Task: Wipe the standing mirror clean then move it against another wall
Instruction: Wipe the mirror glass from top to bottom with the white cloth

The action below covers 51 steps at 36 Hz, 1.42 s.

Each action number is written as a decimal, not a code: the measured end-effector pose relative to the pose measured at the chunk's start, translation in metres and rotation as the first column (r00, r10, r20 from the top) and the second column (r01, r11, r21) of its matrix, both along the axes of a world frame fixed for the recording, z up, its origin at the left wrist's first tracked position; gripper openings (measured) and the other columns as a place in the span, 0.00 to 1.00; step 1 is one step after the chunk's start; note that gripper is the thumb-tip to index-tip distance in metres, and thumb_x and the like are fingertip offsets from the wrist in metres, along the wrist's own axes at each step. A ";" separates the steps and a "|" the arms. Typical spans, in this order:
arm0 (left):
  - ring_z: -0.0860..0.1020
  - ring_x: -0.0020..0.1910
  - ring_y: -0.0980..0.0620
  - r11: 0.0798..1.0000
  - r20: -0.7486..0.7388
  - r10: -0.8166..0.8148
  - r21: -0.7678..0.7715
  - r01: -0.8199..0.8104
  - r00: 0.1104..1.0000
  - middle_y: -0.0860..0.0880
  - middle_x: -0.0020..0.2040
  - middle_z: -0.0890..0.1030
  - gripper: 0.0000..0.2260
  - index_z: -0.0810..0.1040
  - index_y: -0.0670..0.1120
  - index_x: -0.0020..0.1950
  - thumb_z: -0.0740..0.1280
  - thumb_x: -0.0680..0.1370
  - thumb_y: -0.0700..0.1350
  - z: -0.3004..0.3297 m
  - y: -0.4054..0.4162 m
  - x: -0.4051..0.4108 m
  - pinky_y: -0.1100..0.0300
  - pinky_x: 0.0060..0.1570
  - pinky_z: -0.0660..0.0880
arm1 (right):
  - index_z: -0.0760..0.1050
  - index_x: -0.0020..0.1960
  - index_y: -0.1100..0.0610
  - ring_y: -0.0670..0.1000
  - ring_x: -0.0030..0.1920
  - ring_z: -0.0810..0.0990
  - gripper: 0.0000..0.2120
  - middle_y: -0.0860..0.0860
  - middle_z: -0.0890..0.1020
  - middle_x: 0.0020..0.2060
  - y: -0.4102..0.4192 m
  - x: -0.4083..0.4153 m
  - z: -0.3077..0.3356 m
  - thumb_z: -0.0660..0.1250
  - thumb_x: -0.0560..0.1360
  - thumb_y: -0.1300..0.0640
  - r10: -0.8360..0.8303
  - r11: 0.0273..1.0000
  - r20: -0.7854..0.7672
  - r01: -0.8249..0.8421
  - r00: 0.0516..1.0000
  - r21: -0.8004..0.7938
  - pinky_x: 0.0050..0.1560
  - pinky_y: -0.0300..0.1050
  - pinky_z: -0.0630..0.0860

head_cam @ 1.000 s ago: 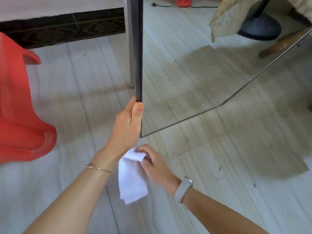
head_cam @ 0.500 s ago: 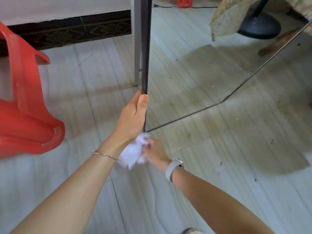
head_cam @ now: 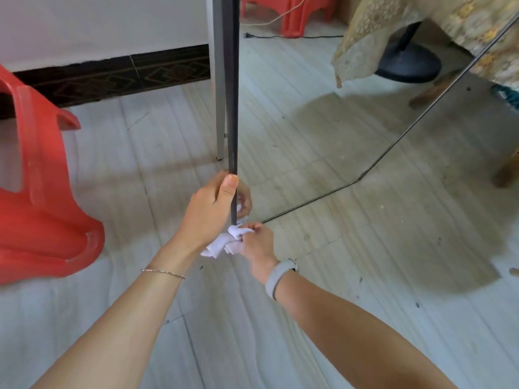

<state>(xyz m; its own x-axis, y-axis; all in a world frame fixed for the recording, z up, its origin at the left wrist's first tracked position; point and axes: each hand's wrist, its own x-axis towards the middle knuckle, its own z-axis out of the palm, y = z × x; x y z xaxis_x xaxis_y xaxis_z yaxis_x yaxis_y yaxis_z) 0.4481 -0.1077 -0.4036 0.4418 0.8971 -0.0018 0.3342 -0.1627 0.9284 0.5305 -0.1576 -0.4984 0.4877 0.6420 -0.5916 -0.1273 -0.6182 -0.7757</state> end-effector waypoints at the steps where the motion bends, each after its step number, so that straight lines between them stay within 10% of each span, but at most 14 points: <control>1: 0.73 0.34 0.72 1.000 -0.013 -0.005 0.002 0.005 1.000 0.71 0.31 0.76 0.19 0.68 0.56 0.31 0.51 0.81 0.52 0.002 0.000 0.000 0.77 0.41 0.67 | 0.68 0.28 0.57 0.48 0.31 0.72 0.15 0.52 0.74 0.28 0.001 -0.002 0.005 0.57 0.68 0.73 -0.044 0.998 -0.015 0.045 0.999 0.033 0.31 0.34 0.70; 7: 0.72 0.32 0.56 0.998 -0.023 0.055 -0.005 -0.055 0.998 0.45 0.34 0.74 0.18 0.64 0.54 0.30 0.54 0.81 0.47 0.011 0.001 -0.003 0.75 0.32 0.65 | 0.69 0.30 0.57 0.42 0.29 0.74 0.15 0.48 0.75 0.28 -0.005 0.002 0.050 0.53 0.67 0.73 -0.079 0.968 0.020 0.072 0.997 0.239 0.29 0.30 0.69; 12: 0.66 0.31 0.54 0.999 -0.073 0.020 -0.024 -0.021 0.997 0.50 0.28 0.66 0.18 0.65 0.50 0.31 0.55 0.80 0.51 0.007 0.007 -0.007 0.71 0.31 0.64 | 0.73 0.33 0.53 0.50 0.37 0.75 0.18 0.50 0.77 0.33 0.000 0.035 0.075 0.54 0.67 0.73 -0.254 0.893 0.055 0.213 0.966 0.396 0.37 0.43 0.71; 18: 0.73 0.43 0.39 0.997 -0.077 0.031 -0.065 -0.036 0.997 0.44 0.37 0.71 0.20 0.69 0.48 0.36 0.50 0.74 0.61 0.004 0.003 -0.007 0.57 0.41 0.68 | 0.71 0.34 0.53 0.51 0.41 0.73 0.18 0.50 0.75 0.37 -0.001 0.129 0.073 0.54 0.69 0.74 -0.735 0.566 -0.093 0.684 0.672 0.460 0.40 0.41 0.72; 25: 0.76 0.51 0.38 0.995 -0.071 0.039 -0.094 -0.045 0.997 0.36 0.46 0.78 0.29 0.73 0.43 0.46 0.48 0.70 0.67 0.008 0.000 -0.006 0.44 0.56 0.73 | 0.73 0.32 0.51 0.54 0.43 0.74 0.14 0.56 0.76 0.41 0.012 0.123 0.027 0.56 0.64 0.68 -0.595 0.754 0.131 0.494 0.793 0.433 0.47 0.50 0.72; 29: 0.77 0.50 0.39 0.995 -0.079 0.030 -0.088 -0.037 0.996 0.41 0.41 0.79 0.20 0.72 0.54 0.39 0.49 0.71 0.65 0.011 -0.001 -0.006 0.46 0.56 0.73 | 0.74 0.34 0.67 0.40 0.32 0.74 0.10 0.51 0.74 0.32 -0.011 0.030 0.019 0.53 0.62 0.67 -0.120 0.913 0.240 0.012 0.963 0.408 0.34 0.32 0.70; 33: 0.75 0.44 0.42 0.994 -0.089 0.043 -0.100 -0.052 0.995 0.45 0.37 0.73 0.25 0.71 0.43 0.40 0.50 0.72 0.64 0.007 0.002 -0.005 0.55 0.44 0.71 | 0.77 0.37 0.66 0.37 0.30 0.74 0.15 0.49 0.74 0.36 -0.047 0.005 0.024 0.53 0.66 0.75 0.390 0.886 0.185 -0.422 0.902 0.193 0.31 0.27 0.66; 36: 0.77 0.46 0.41 0.993 -0.083 0.062 -0.090 -0.070 0.995 0.47 0.37 0.75 0.16 0.69 0.50 0.37 0.53 0.78 0.57 0.003 0.002 -0.004 0.64 0.40 0.67 | 0.74 0.30 0.56 0.36 0.25 0.72 0.20 0.48 0.74 0.31 -0.045 0.035 0.029 0.53 0.66 0.77 0.184 0.960 0.162 -0.213 0.969 0.181 0.29 0.31 0.66; 39: 0.77 0.47 0.37 0.994 -0.039 0.074 -0.075 -0.077 0.996 0.39 0.40 0.75 0.27 0.71 0.42 0.42 0.49 0.72 0.65 -0.001 0.000 -0.003 0.53 0.42 0.71 | 0.74 0.29 0.51 0.37 0.23 0.71 0.22 0.49 0.74 0.28 -0.037 0.085 0.028 0.54 0.67 0.75 -0.132 0.980 0.240 0.090 0.962 0.176 0.30 0.37 0.66; 43: 0.76 0.47 0.37 0.992 -0.006 0.111 -0.064 -0.111 0.994 0.40 0.38 0.74 0.21 0.68 0.51 0.36 0.47 0.70 0.66 -0.002 -0.003 -0.001 0.46 0.50 0.73 | 0.75 0.37 0.57 0.50 0.42 0.75 0.16 0.55 0.76 0.39 -0.025 0.129 0.041 0.53 0.68 0.73 -0.465 0.882 0.257 0.418 0.847 0.217 0.41 0.37 0.70; 51: 0.71 0.40 0.45 0.987 -0.130 0.061 -0.141 -0.079 0.990 0.51 0.34 0.73 0.16 0.72 0.53 0.39 0.50 0.75 0.60 0.012 -0.003 -0.003 0.59 0.38 0.67 | 0.76 0.34 0.55 0.49 0.38 0.75 0.13 0.51 0.77 0.35 0.006 0.011 0.053 0.56 0.66 0.69 -0.340 0.928 0.066 0.323 0.938 0.185 0.40 0.34 0.71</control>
